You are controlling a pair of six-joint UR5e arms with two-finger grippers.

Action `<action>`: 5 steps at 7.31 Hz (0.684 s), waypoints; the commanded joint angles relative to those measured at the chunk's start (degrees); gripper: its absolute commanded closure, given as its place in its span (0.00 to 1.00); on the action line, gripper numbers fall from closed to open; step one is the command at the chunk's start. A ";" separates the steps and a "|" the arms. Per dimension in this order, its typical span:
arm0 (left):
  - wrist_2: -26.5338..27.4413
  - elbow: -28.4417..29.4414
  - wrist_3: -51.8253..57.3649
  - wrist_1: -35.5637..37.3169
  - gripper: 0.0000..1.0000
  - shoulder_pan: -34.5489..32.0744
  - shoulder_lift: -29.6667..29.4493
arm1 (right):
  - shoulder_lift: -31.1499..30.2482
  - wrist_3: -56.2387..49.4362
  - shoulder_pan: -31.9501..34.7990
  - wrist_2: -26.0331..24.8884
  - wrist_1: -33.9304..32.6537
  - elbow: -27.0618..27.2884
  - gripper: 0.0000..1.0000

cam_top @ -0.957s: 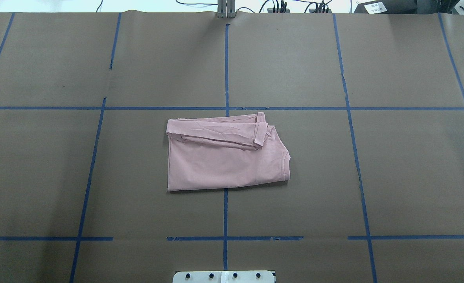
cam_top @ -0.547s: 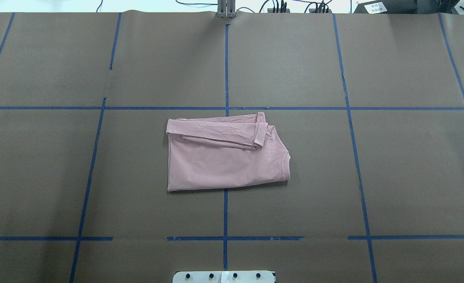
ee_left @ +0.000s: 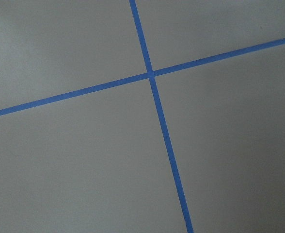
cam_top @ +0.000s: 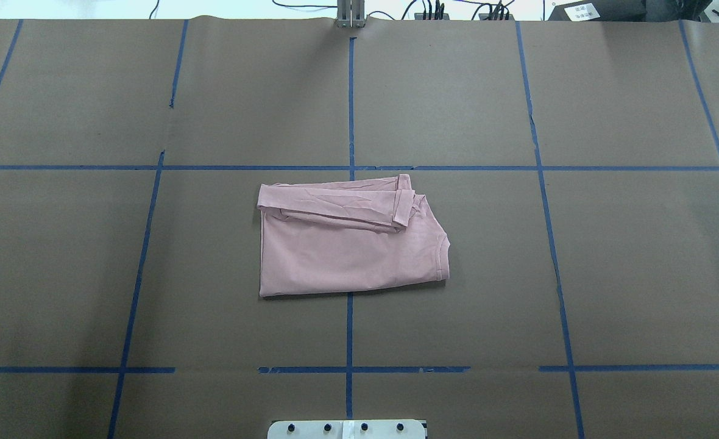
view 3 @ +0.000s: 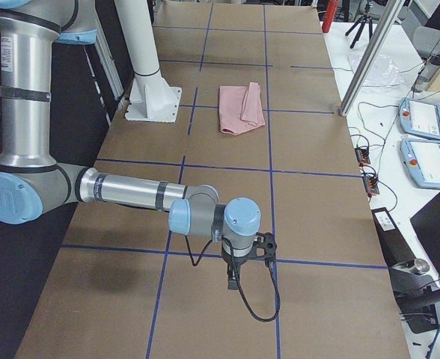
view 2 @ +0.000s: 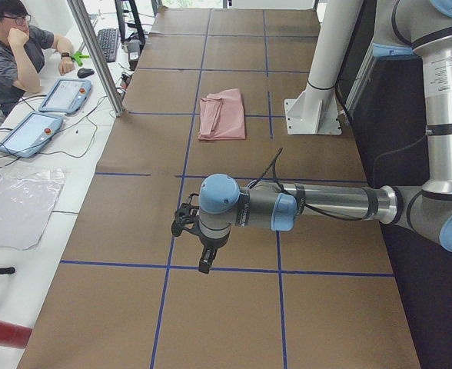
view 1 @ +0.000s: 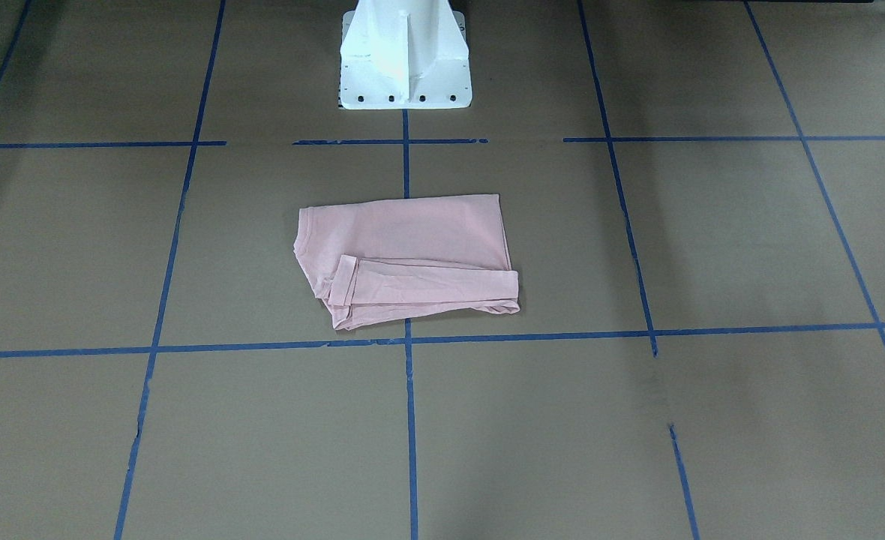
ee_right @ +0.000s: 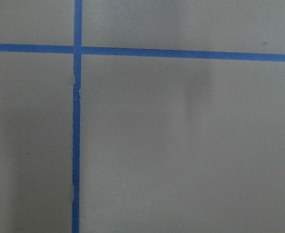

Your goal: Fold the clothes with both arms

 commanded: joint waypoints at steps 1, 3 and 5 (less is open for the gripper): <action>0.06 -0.05 0.00 0.10 0.00 -0.04 0.14 | 0.00 -0.09 0.00 0.00 0.00 0.00 0.00; -0.03 -0.05 0.00 0.10 0.00 0.04 0.14 | -0.26 -0.17 0.00 0.00 0.00 0.00 0.00; -0.20 -0.05 0.00 0.10 0.00 0.04 0.23 | -0.44 -0.09 0.00 0.00 0.00 -0.17 0.00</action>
